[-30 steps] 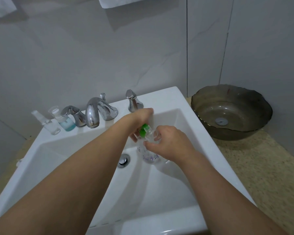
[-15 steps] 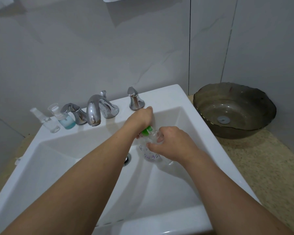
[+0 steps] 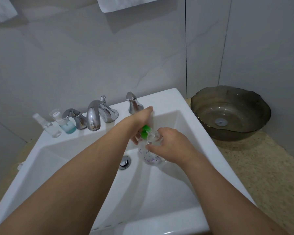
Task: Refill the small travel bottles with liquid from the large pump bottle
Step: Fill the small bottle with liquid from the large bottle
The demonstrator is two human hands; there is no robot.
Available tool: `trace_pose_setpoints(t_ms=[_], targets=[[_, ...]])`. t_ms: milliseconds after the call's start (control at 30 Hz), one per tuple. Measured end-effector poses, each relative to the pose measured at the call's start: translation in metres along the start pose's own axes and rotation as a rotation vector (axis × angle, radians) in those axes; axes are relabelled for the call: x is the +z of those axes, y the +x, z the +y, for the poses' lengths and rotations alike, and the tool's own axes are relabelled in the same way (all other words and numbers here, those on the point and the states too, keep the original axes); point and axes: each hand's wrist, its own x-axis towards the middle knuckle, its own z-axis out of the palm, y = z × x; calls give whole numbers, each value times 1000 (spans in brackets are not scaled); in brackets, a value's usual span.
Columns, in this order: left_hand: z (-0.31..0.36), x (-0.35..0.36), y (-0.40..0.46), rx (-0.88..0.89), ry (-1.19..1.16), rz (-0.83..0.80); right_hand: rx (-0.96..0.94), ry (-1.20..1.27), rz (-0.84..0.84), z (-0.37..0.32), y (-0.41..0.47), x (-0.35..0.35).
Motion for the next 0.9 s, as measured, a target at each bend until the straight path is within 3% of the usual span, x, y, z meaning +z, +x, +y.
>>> trace_pose_setpoints(t_ms=[433,767,900], targets=[[-3,20,0,81,-23,208,25,-55,-13,-2,-3,-3],[-5,20,-2,128,-67,197,56,-26,-28,-3,-2,-3],[-3,16,-2,62,-63,161,54,-4,-32,-3,-2,-2]])
